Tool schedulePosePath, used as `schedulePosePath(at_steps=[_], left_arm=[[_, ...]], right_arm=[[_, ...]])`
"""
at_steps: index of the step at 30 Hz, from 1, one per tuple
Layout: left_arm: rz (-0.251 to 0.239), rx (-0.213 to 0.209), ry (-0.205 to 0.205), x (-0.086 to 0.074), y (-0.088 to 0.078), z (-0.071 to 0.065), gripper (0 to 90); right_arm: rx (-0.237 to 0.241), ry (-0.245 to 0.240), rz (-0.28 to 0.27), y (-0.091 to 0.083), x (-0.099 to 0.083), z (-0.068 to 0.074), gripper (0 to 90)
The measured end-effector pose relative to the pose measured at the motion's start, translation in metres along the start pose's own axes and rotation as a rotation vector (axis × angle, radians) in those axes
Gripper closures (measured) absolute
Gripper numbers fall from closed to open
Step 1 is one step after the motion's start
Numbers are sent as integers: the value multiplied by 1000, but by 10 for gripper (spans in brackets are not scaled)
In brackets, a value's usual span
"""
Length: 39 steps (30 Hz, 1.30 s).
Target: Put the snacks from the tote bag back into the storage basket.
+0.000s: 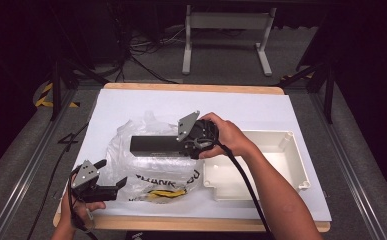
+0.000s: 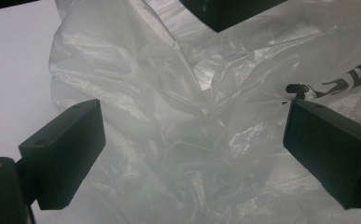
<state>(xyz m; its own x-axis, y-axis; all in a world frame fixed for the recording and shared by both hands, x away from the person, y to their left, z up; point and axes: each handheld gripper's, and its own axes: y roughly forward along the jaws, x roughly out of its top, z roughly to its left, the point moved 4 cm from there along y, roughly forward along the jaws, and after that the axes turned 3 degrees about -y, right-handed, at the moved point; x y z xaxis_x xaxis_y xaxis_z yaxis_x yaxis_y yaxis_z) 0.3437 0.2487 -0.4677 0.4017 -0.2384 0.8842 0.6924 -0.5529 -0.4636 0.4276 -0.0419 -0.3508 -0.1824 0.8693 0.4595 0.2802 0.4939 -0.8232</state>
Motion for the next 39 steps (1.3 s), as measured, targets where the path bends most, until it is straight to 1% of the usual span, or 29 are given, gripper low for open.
schedulePosePath(at_steps=[1,2,5,6,7,9,10,11,12,14,15,16,19,21,22,23,27,29,33,38,39], left_arm=[[0,0,0,0,0,0,65],[0,-3,-2,0,0,0,65],[2,-6,2,0,0,0,65],[3,-3,2,0,0,0,65],[1,-3,-1,0,0,0,65],[3,-6,-6,0,0,0,65],[7,-5,2,0,0,0,66],[5,-4,3,0,0,0,66],[5,-4,2,0,0,0,66],[2,-4,0,0,-1,0,66],[-1,-2,-3,0,-1,0,66],[-1,-2,-3,0,-1,0,66],[-1,-4,-8,0,-1,1,66],[4,0,-4,0,-1,0,66],[4,0,-4,0,-1,0,66],[4,-1,-6,0,-1,0,66],[5,1,-4,1,-1,-1,66],[6,6,-4,1,-1,0,65],[6,8,-6,1,-1,0,65],[10,11,-5,1,0,0,65],[5,7,-11,1,-1,0,65]], right_arm=[[-10,-1,-8,-5,0,0,433],[-10,-1,-8,-5,0,0,433],[-23,-1,-25,-17,-3,1,433],[-24,7,-24,-21,-5,1,433],[-23,2,-27,-24,-8,2,433],[-29,3,-25,-26,-10,2,433],[-39,1,-28,-33,-15,3,434],[-37,9,-29,-36,-18,3,434],[-27,7,-32,-38,-21,4,434],[-26,-4,-26,-43,-27,6,434],[-25,3,-19,-46,-33,7,434],[-25,3,-19,-46,-33,7,434],[-31,12,-24,-58,-47,9,434],[-46,26,-23,-68,-57,10,434],[-46,26,-23,-68,-57,10,434],[-54,30,-22,-74,-63,11,434],[-72,65,-17,-92,-85,13,434],[-78,73,-6,-99,-95,15,434],[-95,93,3,-108,-111,17,433],[-114,111,-12,-120,-128,19,433],[-112,113,-16,-123,-131,20,433]])
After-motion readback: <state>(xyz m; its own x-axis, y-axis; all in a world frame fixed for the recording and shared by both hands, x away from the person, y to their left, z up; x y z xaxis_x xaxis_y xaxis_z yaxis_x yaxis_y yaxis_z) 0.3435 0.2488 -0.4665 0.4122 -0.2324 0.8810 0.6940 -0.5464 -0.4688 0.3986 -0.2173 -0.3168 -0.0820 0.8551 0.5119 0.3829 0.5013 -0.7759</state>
